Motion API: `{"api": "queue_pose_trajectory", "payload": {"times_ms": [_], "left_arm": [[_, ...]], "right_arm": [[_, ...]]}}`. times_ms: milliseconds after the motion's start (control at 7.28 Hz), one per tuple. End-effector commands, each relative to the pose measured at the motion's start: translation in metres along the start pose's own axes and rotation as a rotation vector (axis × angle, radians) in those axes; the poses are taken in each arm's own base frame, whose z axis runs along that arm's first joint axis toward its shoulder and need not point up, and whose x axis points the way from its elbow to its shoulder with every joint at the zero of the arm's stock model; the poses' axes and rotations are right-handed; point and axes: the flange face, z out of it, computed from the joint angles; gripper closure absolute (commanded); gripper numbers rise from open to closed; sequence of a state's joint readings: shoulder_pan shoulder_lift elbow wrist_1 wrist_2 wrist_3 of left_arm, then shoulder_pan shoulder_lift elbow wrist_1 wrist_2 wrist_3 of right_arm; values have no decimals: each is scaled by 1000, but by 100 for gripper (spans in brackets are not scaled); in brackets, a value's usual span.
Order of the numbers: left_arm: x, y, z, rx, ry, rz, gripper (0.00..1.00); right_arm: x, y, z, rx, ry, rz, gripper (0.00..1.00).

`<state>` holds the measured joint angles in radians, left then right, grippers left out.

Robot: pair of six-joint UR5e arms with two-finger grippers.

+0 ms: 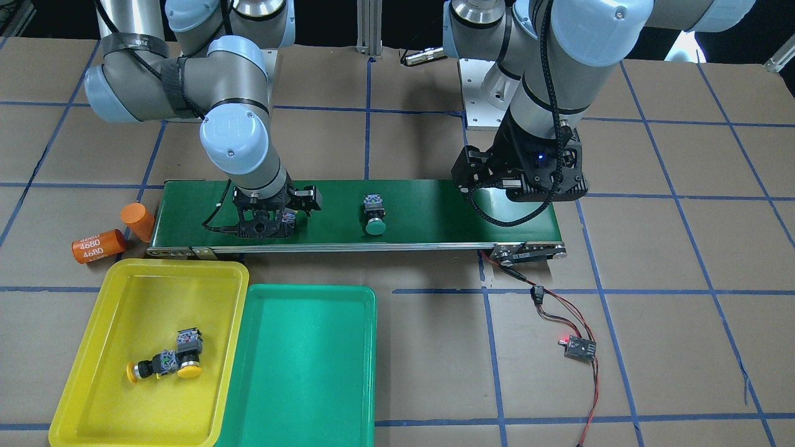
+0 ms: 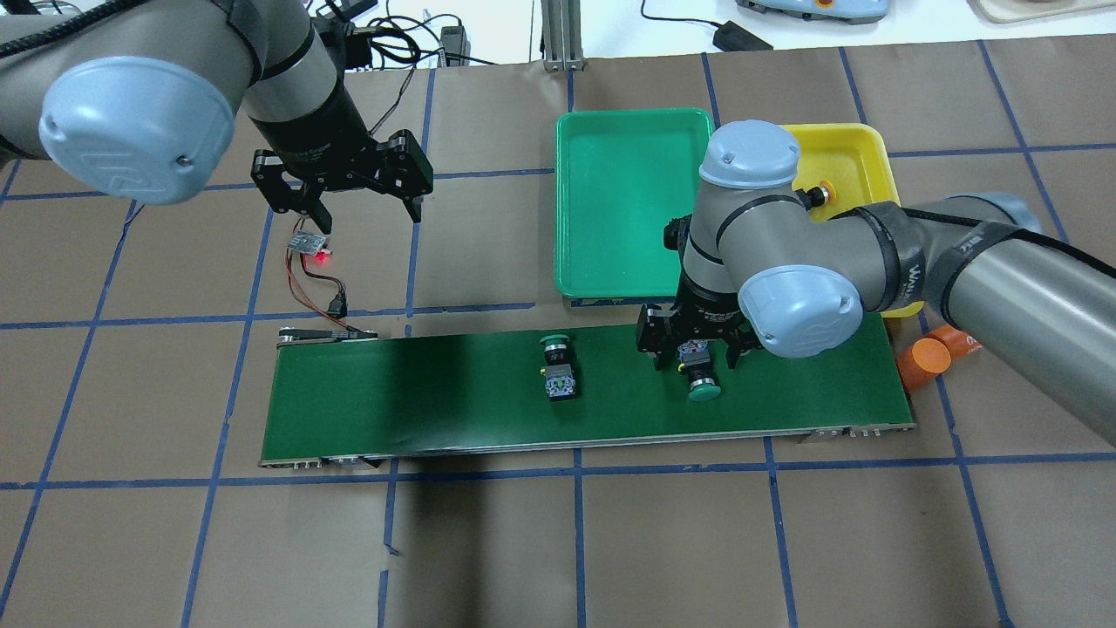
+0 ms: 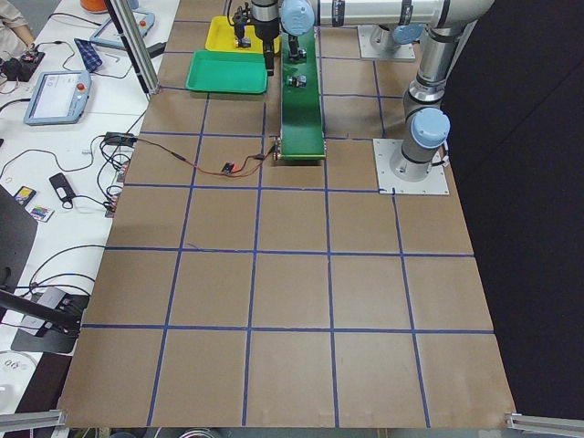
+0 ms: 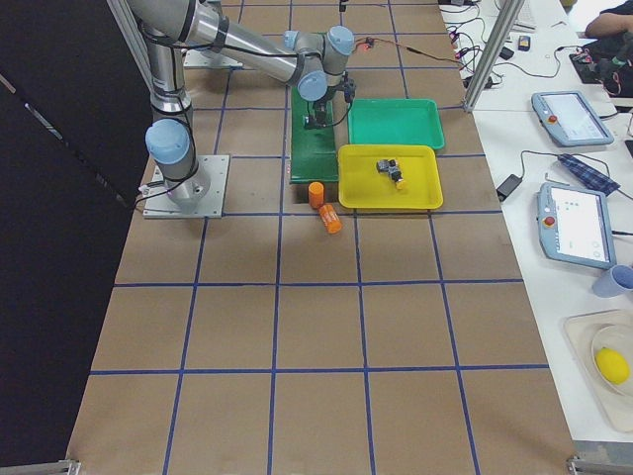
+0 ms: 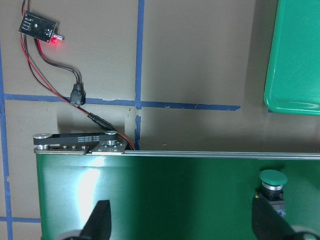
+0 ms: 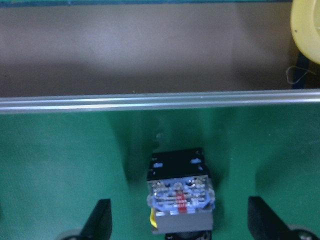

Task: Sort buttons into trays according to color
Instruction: 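Place the green button into the green tray with the right gripper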

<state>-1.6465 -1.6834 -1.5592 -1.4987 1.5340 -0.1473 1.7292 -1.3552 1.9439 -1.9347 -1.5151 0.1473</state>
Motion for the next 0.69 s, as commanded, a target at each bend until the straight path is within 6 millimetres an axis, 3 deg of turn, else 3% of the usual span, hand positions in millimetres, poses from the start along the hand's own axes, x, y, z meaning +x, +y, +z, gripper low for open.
{"api": "queue_pose_trajectory", "payload": {"times_ms": [0,275,549], "left_arm": [[1,0,-1,1,0,1,0],[0,0,-1,3,0,0,0],[0,0,-1,3,2,0,0]], "right_arm": [[9,-2,-1,4,54,3,100],[10,-15,-26,64,39,11,100],[1,-46,-107,236,-1,19,100]]}}
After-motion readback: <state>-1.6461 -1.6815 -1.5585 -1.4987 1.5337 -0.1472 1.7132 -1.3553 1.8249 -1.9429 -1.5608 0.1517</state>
